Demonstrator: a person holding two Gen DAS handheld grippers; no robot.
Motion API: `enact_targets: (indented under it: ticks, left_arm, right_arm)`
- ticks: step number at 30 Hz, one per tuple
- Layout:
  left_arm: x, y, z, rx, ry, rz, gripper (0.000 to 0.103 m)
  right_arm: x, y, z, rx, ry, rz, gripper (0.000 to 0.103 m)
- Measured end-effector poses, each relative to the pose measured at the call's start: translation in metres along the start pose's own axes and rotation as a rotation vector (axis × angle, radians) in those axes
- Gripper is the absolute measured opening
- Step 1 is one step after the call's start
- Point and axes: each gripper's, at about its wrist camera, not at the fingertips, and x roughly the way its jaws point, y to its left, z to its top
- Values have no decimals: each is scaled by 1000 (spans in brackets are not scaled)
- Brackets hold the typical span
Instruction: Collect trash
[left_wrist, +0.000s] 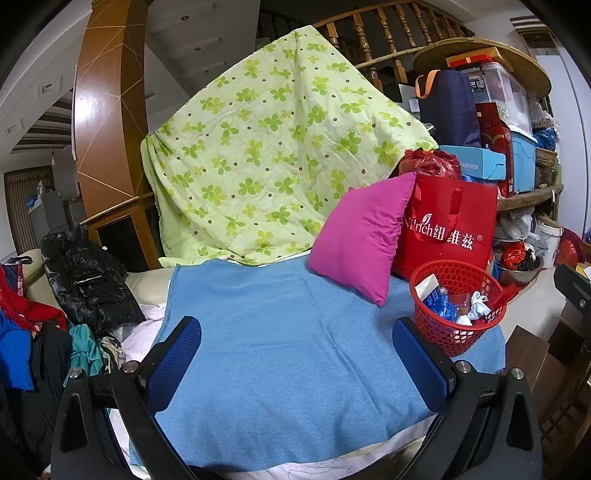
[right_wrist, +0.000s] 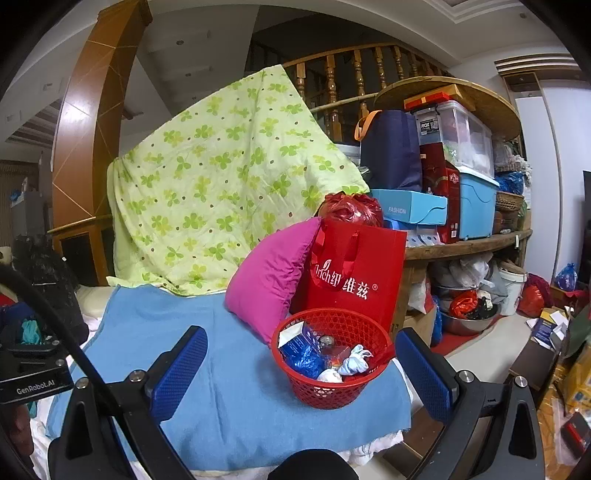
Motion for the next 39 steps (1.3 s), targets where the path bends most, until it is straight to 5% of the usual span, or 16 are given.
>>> enact_targets:
  ticks: [39]
  left_arm:
    - [17,-8,-2,15,28,-15,103]
  right_arm:
    - [17,-10,-6,9,29,-32,103]
